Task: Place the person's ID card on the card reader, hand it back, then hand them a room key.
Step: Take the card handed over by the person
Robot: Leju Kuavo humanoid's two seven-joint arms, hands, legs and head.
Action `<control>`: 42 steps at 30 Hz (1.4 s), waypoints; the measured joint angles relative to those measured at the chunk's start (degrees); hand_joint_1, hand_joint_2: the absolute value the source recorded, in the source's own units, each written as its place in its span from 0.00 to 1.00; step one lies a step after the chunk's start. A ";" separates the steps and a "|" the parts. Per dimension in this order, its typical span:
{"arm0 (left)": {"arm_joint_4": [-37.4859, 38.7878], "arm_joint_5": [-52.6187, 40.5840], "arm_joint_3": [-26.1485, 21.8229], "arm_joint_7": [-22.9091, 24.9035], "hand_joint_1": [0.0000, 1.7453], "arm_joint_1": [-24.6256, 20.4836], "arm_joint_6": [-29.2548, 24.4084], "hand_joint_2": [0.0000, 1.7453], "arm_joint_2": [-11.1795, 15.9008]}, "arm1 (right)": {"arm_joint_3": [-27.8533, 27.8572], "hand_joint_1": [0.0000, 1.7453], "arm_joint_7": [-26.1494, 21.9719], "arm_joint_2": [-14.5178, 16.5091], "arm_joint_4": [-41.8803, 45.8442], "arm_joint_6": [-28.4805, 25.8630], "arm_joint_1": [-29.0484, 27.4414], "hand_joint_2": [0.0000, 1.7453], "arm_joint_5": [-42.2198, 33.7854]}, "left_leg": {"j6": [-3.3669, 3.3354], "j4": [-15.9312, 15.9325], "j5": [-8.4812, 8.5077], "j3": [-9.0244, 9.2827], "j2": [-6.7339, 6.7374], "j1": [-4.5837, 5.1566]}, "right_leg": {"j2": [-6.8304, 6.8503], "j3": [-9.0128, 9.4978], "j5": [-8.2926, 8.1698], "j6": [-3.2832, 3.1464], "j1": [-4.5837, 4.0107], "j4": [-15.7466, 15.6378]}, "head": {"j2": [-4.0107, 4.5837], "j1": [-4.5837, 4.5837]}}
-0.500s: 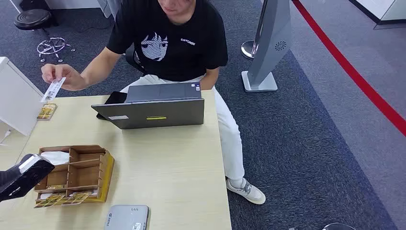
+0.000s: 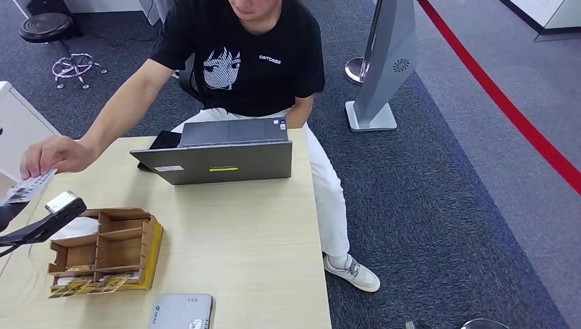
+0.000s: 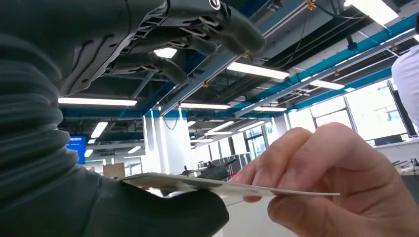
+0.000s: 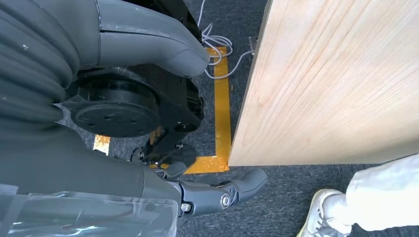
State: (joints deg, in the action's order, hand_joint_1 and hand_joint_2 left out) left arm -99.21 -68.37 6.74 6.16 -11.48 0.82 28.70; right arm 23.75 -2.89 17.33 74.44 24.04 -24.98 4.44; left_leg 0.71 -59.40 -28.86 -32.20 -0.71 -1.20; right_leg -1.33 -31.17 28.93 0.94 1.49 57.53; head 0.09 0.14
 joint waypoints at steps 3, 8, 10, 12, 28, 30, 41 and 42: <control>0.50 -0.13 0.15 0.04 1.00 -0.04 -0.57 1.00 0.39 | 0.37 0.00 -0.14 0.00 -0.46 0.25 0.21 1.00 0.14 | 0.00 0.00 0.00 -0.02 0.00 0.00 | 0.00 -0.01 0.00 0.00 0.00 0.00 | 0.00 -0.01; 1.08 -0.07 0.32 0.12 1.00 0.04 -1.17 1.00 0.57 | 0.85 0.00 -0.19 0.02 -1.09 0.54 0.55 1.00 0.79 | 0.00 0.00 0.00 -0.05 0.00 0.00 | 0.00 -0.02 0.00 0.00 0.00 0.00 | 0.00 0.00; 1.13 0.02 0.34 0.28 1.00 0.10 -1.61 1.00 0.57 | 0.95 0.00 -0.08 0.04 -1.19 0.51 0.57 1.00 0.62 | 0.00 0.00 0.00 -0.05 0.00 0.00 | 0.00 -0.02 0.00 0.00 0.00 0.00 | 0.00 -0.01; 1.14 0.21 0.34 0.53 1.00 0.16 -2.09 1.00 0.57 | 0.96 0.00 0.10 0.06 -1.20 0.36 0.56 1.00 0.24 | 0.00 0.00 0.00 -0.06 -0.01 0.00 | 0.01 -0.01 0.00 0.00 0.00 0.00 | 0.00 -0.01; -11.11 10.67 -4.03 -7.84 1.00 16.77 -14.84 1.00 -6.35 | -1.21 0.00 0.88 0.11 0.60 -4.85 -2.19 1.00 -5.98 | -0.04 0.01 -0.07 -0.12 0.03 0.01 | 0.00 -0.05 0.05 0.05 0.01 -0.03 | 0.00 0.00; -12.90 11.93 -4.57 -9.93 1.00 19.74 -15.99 1.00 -7.63 | -1.69 0.00 1.00 0.11 1.13 -5.63 -2.56 1.00 -7.15 | -0.03 0.01 -0.08 -0.10 0.06 0.01 | -0.03 -0.02 0.05 0.05 0.01 -0.03 | 0.00 0.01; -16.13 14.27 1.09 -7.54 1.00 37.47 -21.54 1.00 -11.31 | -2.62 0.00 1.42 0.11 3.40 -7.54 -3.80 1.00 -10.60 | -0.04 0.01 -0.12 -0.08 0.07 0.01 | -0.03 -0.13 0.08 0.05 0.01 -0.04 | 0.00 0.01; -15.79 14.44 2.00 -6.59 1.00 38.05 -21.46 1.00 -11.26 | -2.62 0.00 1.66 0.11 3.61 -7.55 -3.82 1.00 -10.60 | -0.04 0.01 -0.12 -0.08 0.07 0.01 | -0.02 -0.13 0.08 0.05 0.01 -0.04 | 0.00 0.01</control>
State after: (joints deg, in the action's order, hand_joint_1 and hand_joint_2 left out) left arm -115.00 -53.93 8.74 -0.42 26.57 -20.64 17.44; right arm 21.14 -1.22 17.44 78.04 16.50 -28.80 -6.15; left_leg 0.68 -59.38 -28.97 -32.28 -0.64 -1.19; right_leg -1.35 -31.30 29.01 0.99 1.49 57.50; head 0.09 0.14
